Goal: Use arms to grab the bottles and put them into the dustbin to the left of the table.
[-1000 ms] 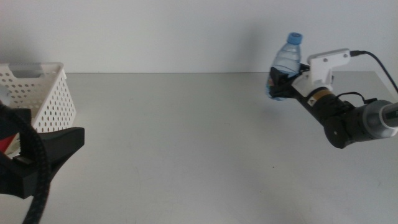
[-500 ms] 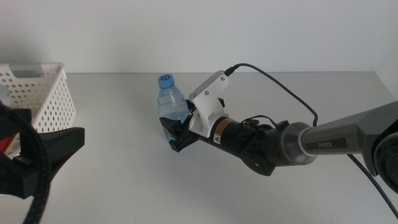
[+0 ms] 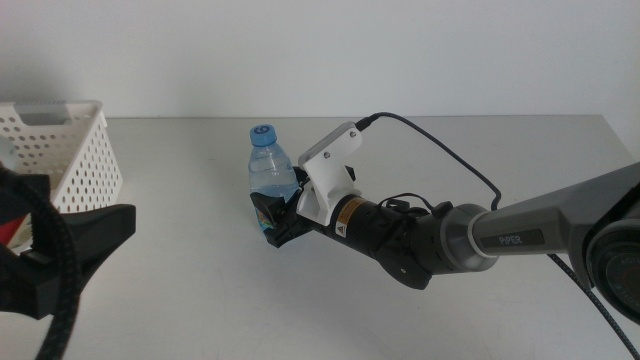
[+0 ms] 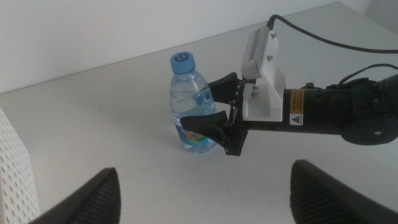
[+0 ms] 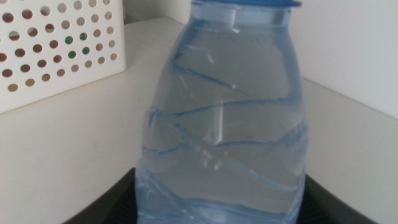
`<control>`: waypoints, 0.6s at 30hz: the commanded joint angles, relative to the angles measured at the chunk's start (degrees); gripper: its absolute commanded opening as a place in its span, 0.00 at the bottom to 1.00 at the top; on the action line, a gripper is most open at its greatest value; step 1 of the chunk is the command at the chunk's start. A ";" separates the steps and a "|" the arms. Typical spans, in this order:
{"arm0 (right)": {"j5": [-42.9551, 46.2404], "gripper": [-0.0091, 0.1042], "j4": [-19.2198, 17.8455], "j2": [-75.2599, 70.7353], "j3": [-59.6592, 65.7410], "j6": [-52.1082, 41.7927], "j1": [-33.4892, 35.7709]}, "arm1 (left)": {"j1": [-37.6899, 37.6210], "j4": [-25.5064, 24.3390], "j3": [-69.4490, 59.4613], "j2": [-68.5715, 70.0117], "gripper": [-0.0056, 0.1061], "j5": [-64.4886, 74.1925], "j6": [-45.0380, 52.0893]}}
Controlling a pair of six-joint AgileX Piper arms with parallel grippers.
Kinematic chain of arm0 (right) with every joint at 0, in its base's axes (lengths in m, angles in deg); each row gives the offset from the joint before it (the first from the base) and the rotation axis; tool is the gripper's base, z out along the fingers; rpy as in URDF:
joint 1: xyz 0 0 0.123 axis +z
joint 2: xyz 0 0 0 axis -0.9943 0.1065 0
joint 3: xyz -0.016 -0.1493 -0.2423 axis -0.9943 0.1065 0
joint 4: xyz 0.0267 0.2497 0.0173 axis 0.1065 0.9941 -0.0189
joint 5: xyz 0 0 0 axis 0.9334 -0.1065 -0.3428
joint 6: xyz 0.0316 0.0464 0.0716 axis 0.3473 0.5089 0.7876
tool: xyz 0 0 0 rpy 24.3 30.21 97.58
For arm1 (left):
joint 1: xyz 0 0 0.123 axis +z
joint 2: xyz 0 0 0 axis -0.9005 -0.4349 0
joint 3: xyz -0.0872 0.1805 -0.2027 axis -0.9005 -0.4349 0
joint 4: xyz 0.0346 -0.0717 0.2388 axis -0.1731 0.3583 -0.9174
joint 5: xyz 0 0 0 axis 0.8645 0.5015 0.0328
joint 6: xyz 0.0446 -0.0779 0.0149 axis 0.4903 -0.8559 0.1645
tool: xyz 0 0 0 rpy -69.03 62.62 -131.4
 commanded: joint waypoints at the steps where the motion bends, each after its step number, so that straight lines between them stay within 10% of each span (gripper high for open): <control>1: 4.28 0.40 -1.23 -3.64 -1.70 2.03 0.09 | -0.44 0.28 1.40 -0.09 0.89 -4.54 -0.80; 8: -5.66 0.75 -7.57 -6.89 -0.94 6.83 0.14 | -0.44 0.28 1.40 -0.09 0.89 -4.48 -0.80; 18: -7.55 0.72 -7.78 -25.41 16.88 11.35 0.09 | -0.44 0.28 1.40 -0.09 0.89 -4.49 -0.80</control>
